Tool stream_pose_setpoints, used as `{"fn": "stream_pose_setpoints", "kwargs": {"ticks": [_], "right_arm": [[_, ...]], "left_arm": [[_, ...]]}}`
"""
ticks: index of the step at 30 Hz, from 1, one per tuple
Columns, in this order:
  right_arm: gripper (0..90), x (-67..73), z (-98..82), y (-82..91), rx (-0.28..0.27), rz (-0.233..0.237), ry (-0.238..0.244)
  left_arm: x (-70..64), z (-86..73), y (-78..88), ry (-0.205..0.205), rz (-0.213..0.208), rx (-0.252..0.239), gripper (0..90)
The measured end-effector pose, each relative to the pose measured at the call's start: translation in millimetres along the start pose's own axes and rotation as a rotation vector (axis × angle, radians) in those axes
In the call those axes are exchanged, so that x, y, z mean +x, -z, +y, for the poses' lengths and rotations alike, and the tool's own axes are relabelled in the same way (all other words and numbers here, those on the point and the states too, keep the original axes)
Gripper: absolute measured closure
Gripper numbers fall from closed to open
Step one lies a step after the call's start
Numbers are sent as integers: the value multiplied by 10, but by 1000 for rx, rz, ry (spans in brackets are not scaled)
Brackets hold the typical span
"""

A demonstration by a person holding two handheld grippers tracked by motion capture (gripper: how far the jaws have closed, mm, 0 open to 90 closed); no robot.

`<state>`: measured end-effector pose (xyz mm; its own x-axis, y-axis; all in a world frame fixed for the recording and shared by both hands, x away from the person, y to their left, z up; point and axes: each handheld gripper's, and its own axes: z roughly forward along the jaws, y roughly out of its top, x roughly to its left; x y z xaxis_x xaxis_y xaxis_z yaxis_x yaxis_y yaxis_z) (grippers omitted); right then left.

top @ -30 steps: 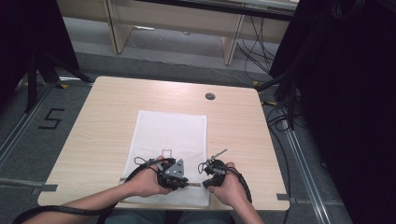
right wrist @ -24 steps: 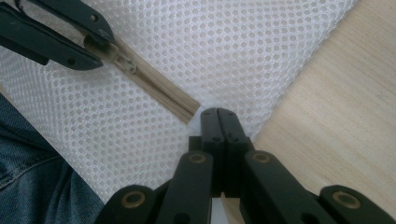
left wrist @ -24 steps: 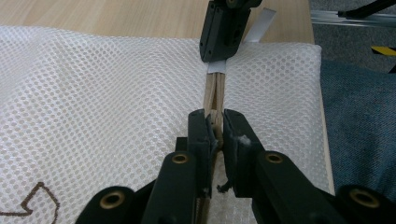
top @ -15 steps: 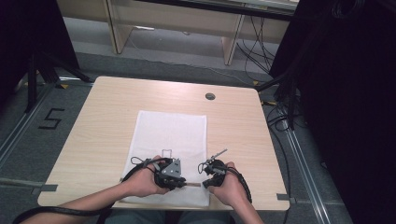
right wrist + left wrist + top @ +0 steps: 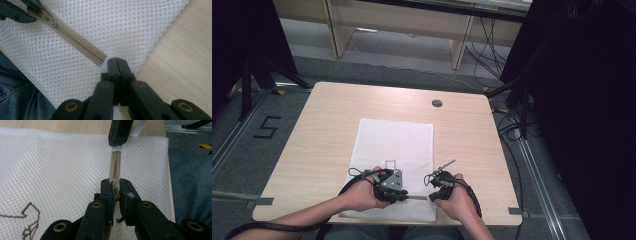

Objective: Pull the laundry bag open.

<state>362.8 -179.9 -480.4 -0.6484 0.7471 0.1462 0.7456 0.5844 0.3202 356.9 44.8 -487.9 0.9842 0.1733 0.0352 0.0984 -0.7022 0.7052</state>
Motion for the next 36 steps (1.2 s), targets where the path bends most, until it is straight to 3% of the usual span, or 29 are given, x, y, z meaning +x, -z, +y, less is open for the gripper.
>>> {"fn": "stream_pose_setpoints", "kwargs": {"ticks": [4,8,14,20,24,26,29,35,36], "right_arm": [[900,7,-1,4,11,-3,-15],[900,2,0,1,1,0,0],[900,-3,-4,-7,6,-7,-4],[900,2,-2,0,7,-4,-10],[900,6,3,-1,4,-8,6],[900,26,2,0,7,-5,-15],[900,5,2,-1,5,-10,8],[900,30,1,2,11,-5,-20],[900,14,3,3,7,-10,-1]], "left_arm": [[-8,-24,10,21,-4,-5,817],[-10,-23,26,0,4,-1,817],[-12,-53,50,27,2,-10,817],[-1,-67,87,-1,8,4,818],[-17,-88,119,21,6,-5,817],[-17,-97,136,18,6,0,817],[-15,-115,162,15,8,0,817],[-6,-170,221,38,11,1,818],[-1,-182,231,40,13,-2,818]]}}
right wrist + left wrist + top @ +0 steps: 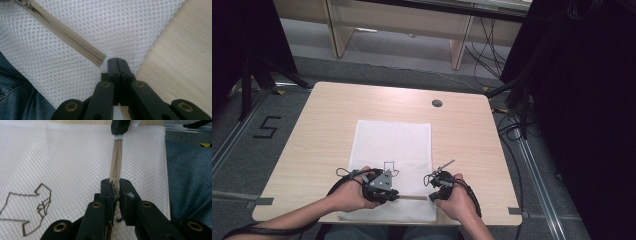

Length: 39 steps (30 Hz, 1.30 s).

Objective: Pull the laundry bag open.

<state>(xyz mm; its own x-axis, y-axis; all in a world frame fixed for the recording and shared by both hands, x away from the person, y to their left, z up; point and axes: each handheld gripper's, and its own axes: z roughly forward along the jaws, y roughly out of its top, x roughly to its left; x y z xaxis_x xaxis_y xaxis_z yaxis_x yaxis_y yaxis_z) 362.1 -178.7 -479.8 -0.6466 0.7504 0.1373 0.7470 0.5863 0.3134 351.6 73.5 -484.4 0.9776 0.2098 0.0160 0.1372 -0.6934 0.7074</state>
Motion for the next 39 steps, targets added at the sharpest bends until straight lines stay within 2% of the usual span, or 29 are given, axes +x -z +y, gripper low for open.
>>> {"fn": "stream_pose_setpoints", "kwargs": {"ticks": [5,7,13,17,18,20,22,23,24,27,31,32,33,34,38,39], "right_arm": [[900,4,0,3,4,-5,0],[900,2,0,2,2,-8,3],[900,13,0,5,12,-12,-15],[900,11,2,3,11,-12,-7],[900,10,2,3,11,-11,-8],[900,11,2,3,11,-12,-8],[900,6,1,1,8,-12,-3],[900,-5,-2,-1,-1,-8,16],[900,-2,-3,0,0,-6,11],[900,-4,-4,-4,-2,-12,16],[900,-4,-6,-4,-2,-12,17],[900,-4,-6,-4,-2,-14,19],[900,-4,-6,-4,-2,-14,19],[900,-4,-6,-4,-2,-14,18],[900,3,-5,0,3,-19,19],[900,12,-2,6,6,-19,7]], "left_arm": [[2,-29,46,7,1,-2,818],[-6,-40,61,-3,12,7,817],[20,-142,167,34,15,4,817],[14,-184,211,32,26,4,817],[12,-190,216,45,20,-1,818],[15,-199,226,33,25,3,817],[11,-212,239,45,23,-5,817],[9,-216,243,54,23,-8,817],[15,-218,251,41,22,-3,817],[21,-231,267,41,22,-3,817],[13,-254,283,64,19,-17,817],[13,-253,301,46,30,6,817],[13,-253,301,46,30,6,817],[14,-261,307,52,27,-6,817],[28,-319,363,65,34,-5,818],[27,-335,372,83,31,-8,817]]}}
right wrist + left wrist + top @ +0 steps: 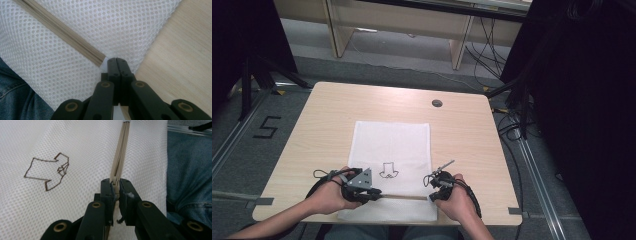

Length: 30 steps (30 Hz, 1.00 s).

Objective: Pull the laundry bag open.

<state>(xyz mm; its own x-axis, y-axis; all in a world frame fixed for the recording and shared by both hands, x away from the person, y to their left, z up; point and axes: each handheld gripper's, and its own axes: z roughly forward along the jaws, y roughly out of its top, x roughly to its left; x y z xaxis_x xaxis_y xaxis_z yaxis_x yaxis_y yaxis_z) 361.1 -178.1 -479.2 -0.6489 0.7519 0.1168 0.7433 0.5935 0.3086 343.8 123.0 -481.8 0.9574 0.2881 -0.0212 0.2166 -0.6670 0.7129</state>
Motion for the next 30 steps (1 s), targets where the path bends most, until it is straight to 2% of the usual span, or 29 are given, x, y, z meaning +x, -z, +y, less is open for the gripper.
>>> {"fn": "stream_pose_setpoints", "kwargs": {"ticks": [1,4,5,10,13,15,17,19,20,23,24,25,26,27,30], "right_arm": [[900,-3,0,0,0,0,1],[900,-13,-4,-8,-6,5,8],[900,-18,-3,-10,-9,2,15],[900,-6,-3,-2,-5,5,1],[900,-7,-7,0,-4,7,-9],[900,-12,-4,-1,-5,9,-4],[900,-12,-5,-1,-5,9,-3],[900,-12,-6,-1,-5,8,-4],[900,-12,-6,0,-4,8,-4],[900,-10,-6,-1,-5,6,-3],[900,-9,-6,-1,-5,6,-3],[900,-10,-6,-2,-6,6,1],[900,-10,-6,-2,-6,5,1],[900,-10,-6,-2,-6,5,1],[900,1,-3,0,-1,-2,4]], "left_arm": [[7,-15,21,-10,5,5,817],[3,-54,47,18,3,-15,817],[8,-59,71,6,4,-7,817],[2,-85,102,2,5,-2,817],[21,-150,143,24,10,-1,817],[17,-166,149,24,18,-4,817],[18,-200,173,52,7,-19,817],[34,-213,202,38,18,-9,817],[42,-222,209,60,3,-23,817],[61,-254,250,59,21,-11,817],[60,-267,255,68,18,-27,817],[67,-273,260,65,10,-19,817],[66,-281,271,51,32,-5,817],[66,-281,271,51,32,-5,817],[107,-335,335,78,32,-21,817]]}}
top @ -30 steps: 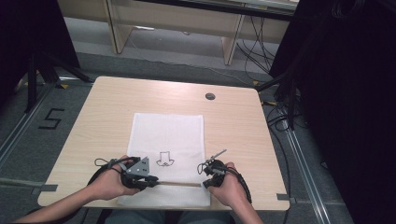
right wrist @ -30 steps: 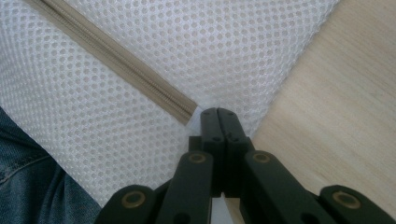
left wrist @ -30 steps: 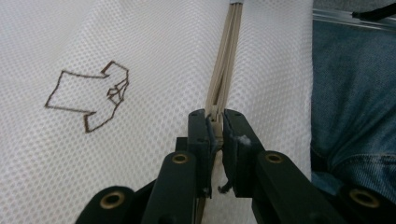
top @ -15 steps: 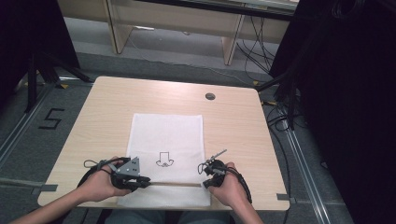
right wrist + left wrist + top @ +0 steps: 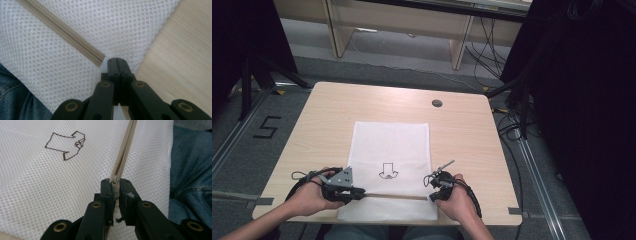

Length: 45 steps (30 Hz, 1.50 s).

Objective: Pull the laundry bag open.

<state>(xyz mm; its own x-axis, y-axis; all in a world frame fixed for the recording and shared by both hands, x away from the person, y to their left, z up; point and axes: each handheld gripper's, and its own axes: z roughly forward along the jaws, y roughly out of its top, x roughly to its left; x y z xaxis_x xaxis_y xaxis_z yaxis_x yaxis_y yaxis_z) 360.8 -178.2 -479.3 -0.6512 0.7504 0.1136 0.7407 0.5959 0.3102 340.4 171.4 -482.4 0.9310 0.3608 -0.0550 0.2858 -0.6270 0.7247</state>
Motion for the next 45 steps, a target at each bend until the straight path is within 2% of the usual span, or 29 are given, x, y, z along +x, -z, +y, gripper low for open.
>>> {"fn": "stream_pose_setpoints", "kwargs": {"ticks": [3,5,7,8,9,10,11,12,14,15,16,17,19,20,21,23,24,26,30,33,34,35,36,37,38,40,41,44,45], "right_arm": [[900,0,7,1,4,-2,3],[900,-6,6,-1,3,-2,5],[900,-6,5,-1,3,-4,5],[900,-7,5,-1,2,-4,5],[900,-7,6,4,9,-11,5],[900,-7,6,4,9,-11,5],[900,-15,-2,6,5,-11,-4],[900,-19,-3,9,5,-10,-5],[900,-19,-5,10,6,-9,-9],[900,-20,-3,10,8,-9,-10],[900,-18,1,11,19,-11,-10],[900,-18,3,10,20,-10,-9],[900,-23,2,8,14,-11,-1],[900,-26,-2,4,4,-11,1],[900,-11,-5,10,7,-13,-14],[900,-6,-6,9,7,-11,-19],[900,-21,-2,8,6,-10,-4],[900,-14,-1,15,19,-10,-26],[900,-9,-8,11,3,-18,-13],[900,-16,-20,9,-10,-12,-19],[900,-27,-38,13,-12,2,-33],[900,-27,-38,13,-12,2,-33],[885,-42,-52,24,-20,13,-51],[885,-42,-52,24,-20,13,-51],[821,-75,-62,35,-36,48,-65],[799,-90,-66,42,-46,65,-63],[769,-90,-76,89,-71,61,-82],[748,-87,-82,138,-110,42,-82],[735,-67,-86,173,-128,51,-113]], "left_arm": [[47,-66,85,23,18,9,818],[82,-107,139,13,49,38,817],[101,-132,160,27,45,34,817],[123,-154,197,30,60,48,817],[187,-216,282,-4,123,108,817],[187,-216,282,-4,123,108,817],[253,-306,361,64,119,88,817],[291,-346,401,49,134,116,818],[302,-386,422,69,136,102,817],[303,-427,415,122,110,71,817],[293,-446,408,124,113,75,817],[290,-456,383,85,117,112,817],[285,-461,377,80,117,129,817],[285,-464,367,98,104,118,817],[306,-461,377,76,108,122,817],[300,-460,373,85,99,131,817],[311,-450,378,44,100,181,816],[319,-456,367,50,94,182,816],[325,-455,363,59,94,183,813],[312,-441,338,28,106,199,793],[285,-414,313,38,150,134,696],[285,-414,313,38,150,134,651],[281,-349,331,67,168,35,607],[281,-349,331,67,168,35,573],[299,-268,334,132,179,-71,529],[322,-222,346,150,196,-101,482],[359,-146,327,203,206,-167,460],[393,-88,282,234,216,-199,408],[417,-56,251,227,212,-195,408]]}}
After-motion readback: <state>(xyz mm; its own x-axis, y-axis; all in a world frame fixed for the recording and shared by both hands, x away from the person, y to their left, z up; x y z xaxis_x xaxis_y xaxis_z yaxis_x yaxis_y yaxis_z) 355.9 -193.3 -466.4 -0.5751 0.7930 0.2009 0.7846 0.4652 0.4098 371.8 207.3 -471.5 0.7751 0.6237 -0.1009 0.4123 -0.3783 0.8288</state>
